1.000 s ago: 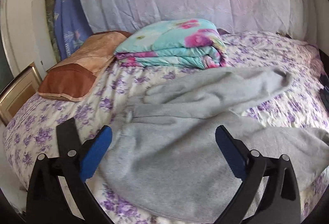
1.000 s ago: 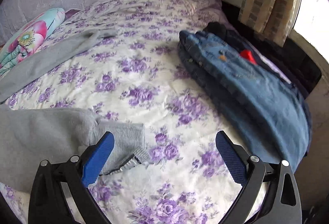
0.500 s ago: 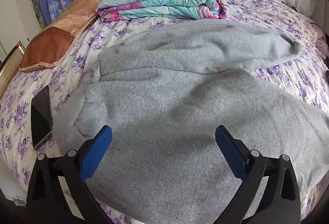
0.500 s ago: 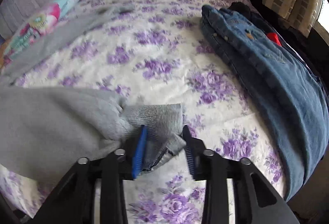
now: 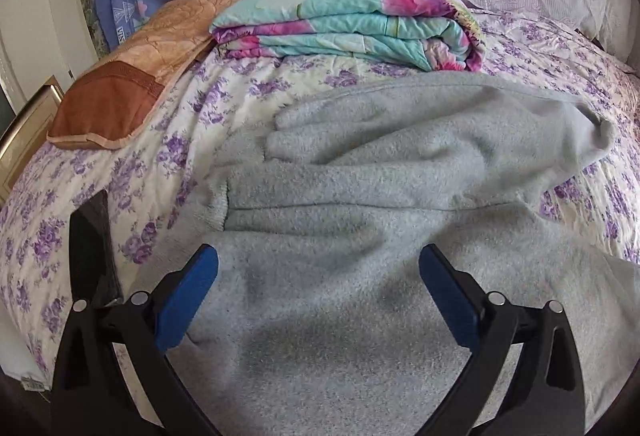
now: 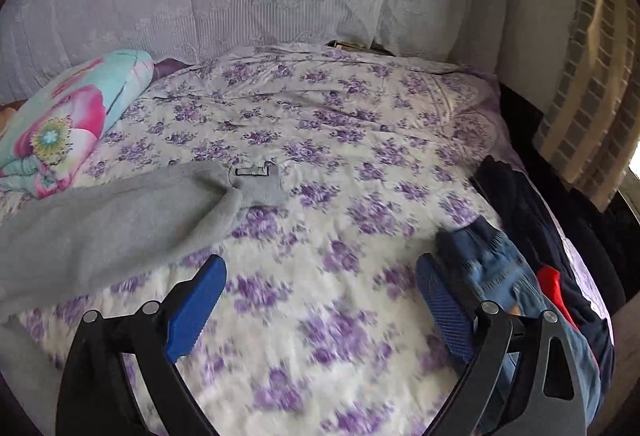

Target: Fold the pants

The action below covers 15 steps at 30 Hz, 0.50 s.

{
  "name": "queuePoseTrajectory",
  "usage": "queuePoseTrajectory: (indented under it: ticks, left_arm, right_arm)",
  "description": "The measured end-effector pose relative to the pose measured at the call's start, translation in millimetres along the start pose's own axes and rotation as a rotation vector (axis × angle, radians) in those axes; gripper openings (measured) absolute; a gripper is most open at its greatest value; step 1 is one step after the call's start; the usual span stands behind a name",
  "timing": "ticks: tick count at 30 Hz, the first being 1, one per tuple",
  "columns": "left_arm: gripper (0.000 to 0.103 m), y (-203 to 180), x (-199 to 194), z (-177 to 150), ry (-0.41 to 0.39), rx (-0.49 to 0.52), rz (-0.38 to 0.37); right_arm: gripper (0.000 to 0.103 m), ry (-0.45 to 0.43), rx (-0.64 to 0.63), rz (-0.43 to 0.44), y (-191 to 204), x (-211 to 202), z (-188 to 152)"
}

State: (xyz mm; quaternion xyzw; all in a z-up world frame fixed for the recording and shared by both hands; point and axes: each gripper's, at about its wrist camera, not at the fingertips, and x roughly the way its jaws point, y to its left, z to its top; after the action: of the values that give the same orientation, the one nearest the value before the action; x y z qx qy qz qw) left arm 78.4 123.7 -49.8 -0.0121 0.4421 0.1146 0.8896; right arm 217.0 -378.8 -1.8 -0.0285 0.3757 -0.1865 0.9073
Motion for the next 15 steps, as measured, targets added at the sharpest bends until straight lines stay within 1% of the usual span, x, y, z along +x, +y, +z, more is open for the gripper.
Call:
queuePoseTrajectory:
  ticks: [1,2,3,5,6,7,9,10,12,14,15]
  left_arm:
    - [0.098,-0.3,2.8,-4.1,0.006,0.003,0.003]
    - [0.098,-0.5,5.1,-7.2,0.011,0.006,0.008]
    - [0.098,-0.3,7.4,-9.9,0.016,0.01,0.01]
    - [0.098,2.1,12.4,-11.9,0.027,0.016,0.015]
    - [0.098,4.1,15.0,-12.3,0.031,0.015,0.014]
    - [0.098,5.5,17.4,-12.3,0.034,0.017,0.011]
    - [0.098,5.5,22.9,-12.9,0.042,0.035,0.016]
    - [0.098,4.4,26.4,-13.1,0.049,0.052,0.025]
    - [0.098,3.7,28.7,-13.7,0.051,0.076,0.027]
    - [0.098,4.6,27.9,-13.5,0.046,0.079,0.016]
    - [0.098,4.8,27.4,-13.3,0.047,0.083,0.008]
  right_arm:
    - [0.093,0.041,-0.007,-0.002,16.6,24.0,12.0]
    - [0.083,0.087,-0.009,0.004,32.3,48.1,21.8]
    - [0.078,0.137,-0.004,0.009,45.0,70.2,27.2]
    - [0.061,0.237,0.027,0.002,63.4,108.5,27.8]
    - [0.057,0.279,0.05,0.007,68.5,123.0,26.7]
    - [0.05,0.3,0.077,0.011,71.1,131.1,21.3]
    - [0.023,0.276,0.12,0.08,69.4,129.3,19.9]
    - [0.015,0.246,0.13,0.071,63.0,118.3,19.0]
    - [0.014,0.18,0.178,0.112,41.5,87.0,12.4]
    - [0.014,0.173,0.196,0.141,17.7,61.4,-5.5]
    - [0.015,0.17,0.187,0.137,8.5,53.5,-15.2]
